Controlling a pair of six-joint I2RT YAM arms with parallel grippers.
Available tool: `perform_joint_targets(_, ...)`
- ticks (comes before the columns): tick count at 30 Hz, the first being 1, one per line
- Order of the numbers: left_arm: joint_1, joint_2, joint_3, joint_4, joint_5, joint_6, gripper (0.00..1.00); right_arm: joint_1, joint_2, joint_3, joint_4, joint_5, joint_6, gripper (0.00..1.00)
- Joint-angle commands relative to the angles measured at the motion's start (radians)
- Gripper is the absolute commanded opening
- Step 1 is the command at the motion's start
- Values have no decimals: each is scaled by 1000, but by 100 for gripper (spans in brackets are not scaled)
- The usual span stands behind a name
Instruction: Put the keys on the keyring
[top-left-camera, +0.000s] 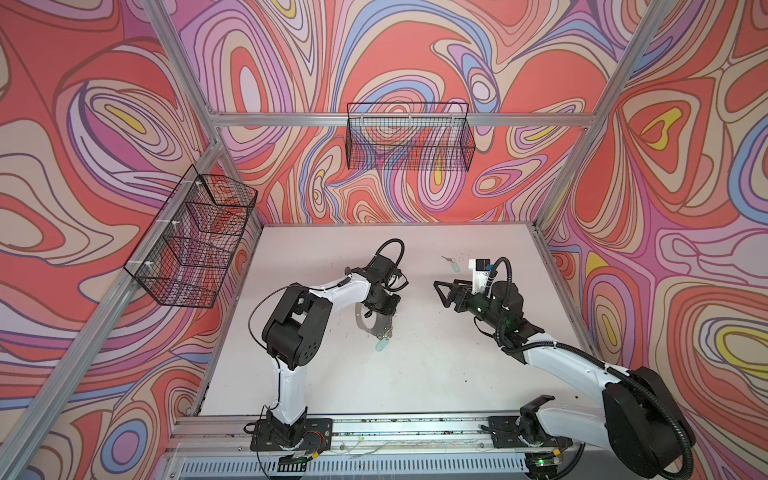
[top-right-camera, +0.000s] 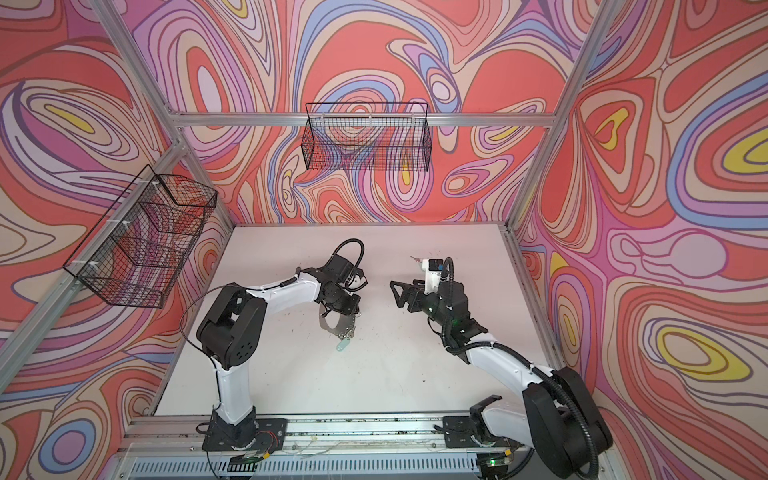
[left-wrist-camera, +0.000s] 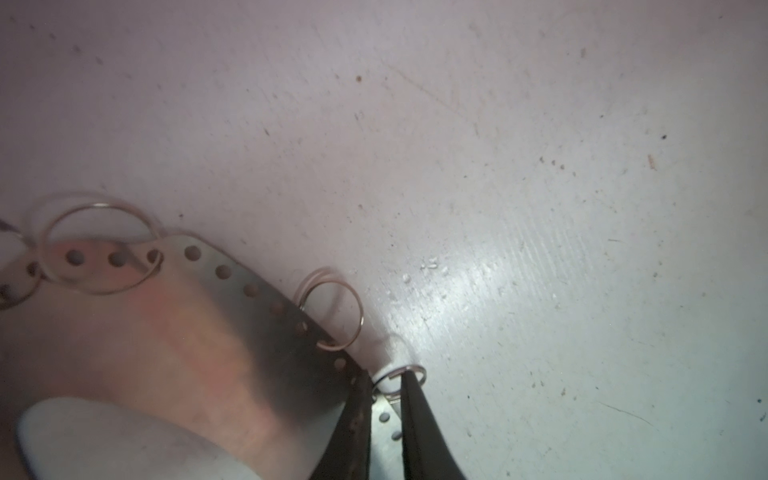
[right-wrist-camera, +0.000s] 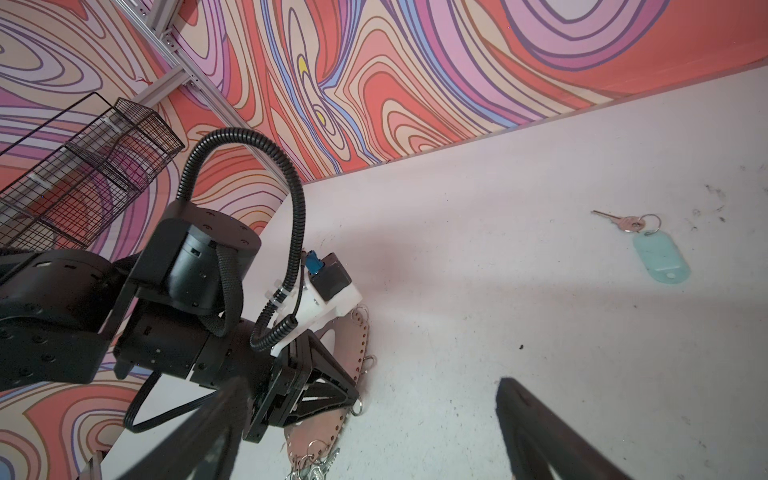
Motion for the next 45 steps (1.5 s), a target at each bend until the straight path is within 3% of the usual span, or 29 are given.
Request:
perform_joint_targets(1,-7,3,5,-38,-5,14,21,3,-1,-18,20,-6,4,98)
perform_joint_targets(7,-7,-121,-84,31,-57,-69,29,6,32,-3,21,-62,3,94)
perform_joint_targets(17,-5,-393,-393,279,-154,-301,31,38,328,193,-112,-264,-11,47)
perform_joint_targets(19,-5,-424,-438,310,-156,-320,31,59,414,257,-159,-304,-32,44)
perform_joint_targets(27,-4,-473,-514,367,-138,-343,31,118,688,528,-403,-315,-163,38)
perform_joint_targets(31,-4,-500,-524,369,-152,-343,31,125,776,649,-561,-346,-236,28)
perform_joint_targets(39,-2,-529,-535,385,-162,-341,31,141,800,691,-661,-344,-302,27)
perform_joint_targets(45,-2,-528,-547,397,-160,-343,31,187,808,722,-711,-268,-332,28)
